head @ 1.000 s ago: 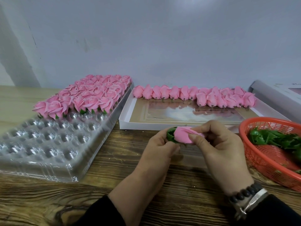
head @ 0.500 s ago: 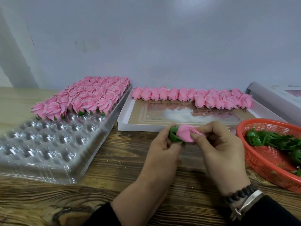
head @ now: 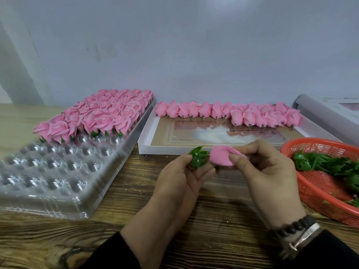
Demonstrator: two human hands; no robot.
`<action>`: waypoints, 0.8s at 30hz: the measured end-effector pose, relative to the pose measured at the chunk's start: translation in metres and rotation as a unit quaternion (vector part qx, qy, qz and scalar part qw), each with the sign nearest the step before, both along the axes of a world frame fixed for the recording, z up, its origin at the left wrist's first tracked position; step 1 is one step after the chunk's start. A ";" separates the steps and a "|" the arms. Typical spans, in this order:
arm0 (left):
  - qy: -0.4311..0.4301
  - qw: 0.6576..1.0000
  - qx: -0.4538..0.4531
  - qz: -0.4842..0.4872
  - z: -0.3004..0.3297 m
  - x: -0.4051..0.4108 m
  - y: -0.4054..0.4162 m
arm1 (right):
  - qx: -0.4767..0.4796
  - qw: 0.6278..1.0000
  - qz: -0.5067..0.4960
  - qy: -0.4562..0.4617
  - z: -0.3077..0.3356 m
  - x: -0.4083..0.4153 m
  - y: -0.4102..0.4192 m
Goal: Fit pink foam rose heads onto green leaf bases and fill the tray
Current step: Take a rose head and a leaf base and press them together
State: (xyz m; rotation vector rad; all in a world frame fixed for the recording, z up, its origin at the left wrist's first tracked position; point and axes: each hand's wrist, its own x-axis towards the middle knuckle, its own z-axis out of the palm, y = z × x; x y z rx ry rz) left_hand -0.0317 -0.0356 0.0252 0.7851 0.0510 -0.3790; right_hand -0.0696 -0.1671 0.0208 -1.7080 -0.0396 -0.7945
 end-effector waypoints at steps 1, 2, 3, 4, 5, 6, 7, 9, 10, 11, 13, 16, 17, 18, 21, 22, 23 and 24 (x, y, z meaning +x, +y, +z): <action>0.007 1.000 -0.005 -0.002 0.000 0.001 0.000 | 0.006 1.000 -0.004 0.000 0.001 0.000 -0.002; 0.008 1.000 -0.004 -0.005 0.000 0.001 0.000 | 0.011 1.000 -0.004 -0.002 0.002 -0.001 -0.003; 0.009 1.000 -0.003 -0.006 -0.001 0.000 0.000 | 0.013 1.000 -0.002 -0.005 0.002 -0.001 -0.003; 0.011 1.000 -0.001 -0.004 -0.001 0.000 -0.001 | 0.010 1.000 -0.001 -0.010 0.002 -0.002 -0.002; 0.012 1.000 -0.001 -0.002 -0.001 0.000 -0.001 | 0.004 1.000 0.001 -0.016 0.002 -0.002 -0.001; 0.013 1.000 0.000 0.000 -0.002 0.000 -0.001 | -0.001 1.000 0.005 -0.021 0.002 -0.003 0.001; 0.010 1.000 0.003 -0.002 -0.002 0.000 -0.001 | -0.003 1.000 0.008 -0.024 0.001 -0.003 0.002; -0.001 1.000 0.014 -0.009 -0.003 0.000 -0.001 | -0.013 1.000 0.008 -0.024 0.000 -0.003 0.004; -0.008 1.000 0.020 -0.011 -0.004 0.000 -0.001 | -0.024 0.999 0.004 -0.023 -0.001 -0.002 0.005; -0.014 1.000 0.024 -0.013 -0.005 -0.001 -0.001 | -0.038 0.999 -0.001 -0.022 -0.002 -0.002 0.006; -0.029 0.999 0.033 -0.016 -0.006 -0.003 -0.002 | -0.081 0.996 -0.018 -0.023 -0.003 -0.001 0.007; -0.062 0.996 0.056 -0.018 -0.007 -0.004 -0.004 | -0.137 0.989 -0.037 -0.038 -0.002 0.000 0.009; -0.075 0.995 0.068 -0.021 -0.007 -0.005 -0.004 | -0.147 0.988 -0.037 -0.041 -0.002 -0.001 0.009; -0.090 0.992 0.086 -0.025 -0.007 -0.005 -0.004 | -0.160 0.985 -0.037 -0.044 -0.002 -0.001 0.010; -0.145 0.977 0.151 -0.043 -0.009 -0.008 -0.005 | -0.205 0.976 -0.042 -0.054 -0.001 -0.001 0.012; -0.158 0.973 0.163 -0.047 -0.008 -0.009 -0.006 | -0.211 0.975 -0.042 -0.056 0.000 0.000 0.013; -0.165 0.971 0.165 -0.048 -0.008 -0.011 -0.006 | -0.212 0.975 -0.041 -0.056 0.000 0.000 0.013; -0.168 0.971 0.162 -0.049 -0.008 -0.012 -0.007 | -0.212 0.975 -0.040 -0.055 0.001 0.000 0.013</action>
